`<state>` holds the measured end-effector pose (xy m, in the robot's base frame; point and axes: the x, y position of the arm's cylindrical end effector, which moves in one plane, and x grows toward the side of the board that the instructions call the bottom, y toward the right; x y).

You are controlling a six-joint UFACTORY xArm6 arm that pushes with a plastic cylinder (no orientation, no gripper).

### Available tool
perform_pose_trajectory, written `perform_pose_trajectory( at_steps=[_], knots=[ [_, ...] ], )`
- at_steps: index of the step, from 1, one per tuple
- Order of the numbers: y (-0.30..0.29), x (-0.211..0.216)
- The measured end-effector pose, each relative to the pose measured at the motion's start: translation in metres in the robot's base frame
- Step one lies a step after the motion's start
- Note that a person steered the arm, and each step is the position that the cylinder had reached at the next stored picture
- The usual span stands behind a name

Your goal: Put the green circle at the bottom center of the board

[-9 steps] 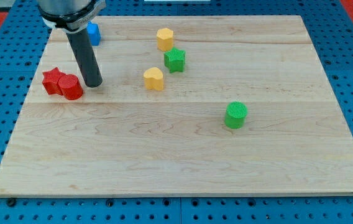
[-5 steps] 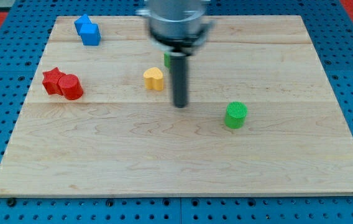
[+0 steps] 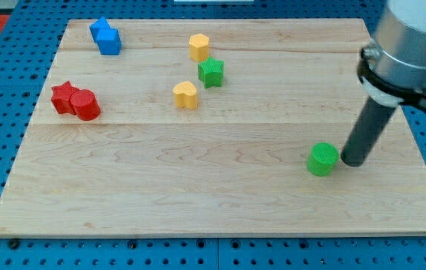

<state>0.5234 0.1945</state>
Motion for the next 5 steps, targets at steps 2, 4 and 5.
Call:
perform_pose_trajectory(
  at_steps=[2, 4, 5],
  knots=[
    [-0.168, -0.037],
    [-0.218, -0.071],
    [-0.24, -0.066]
  ],
)
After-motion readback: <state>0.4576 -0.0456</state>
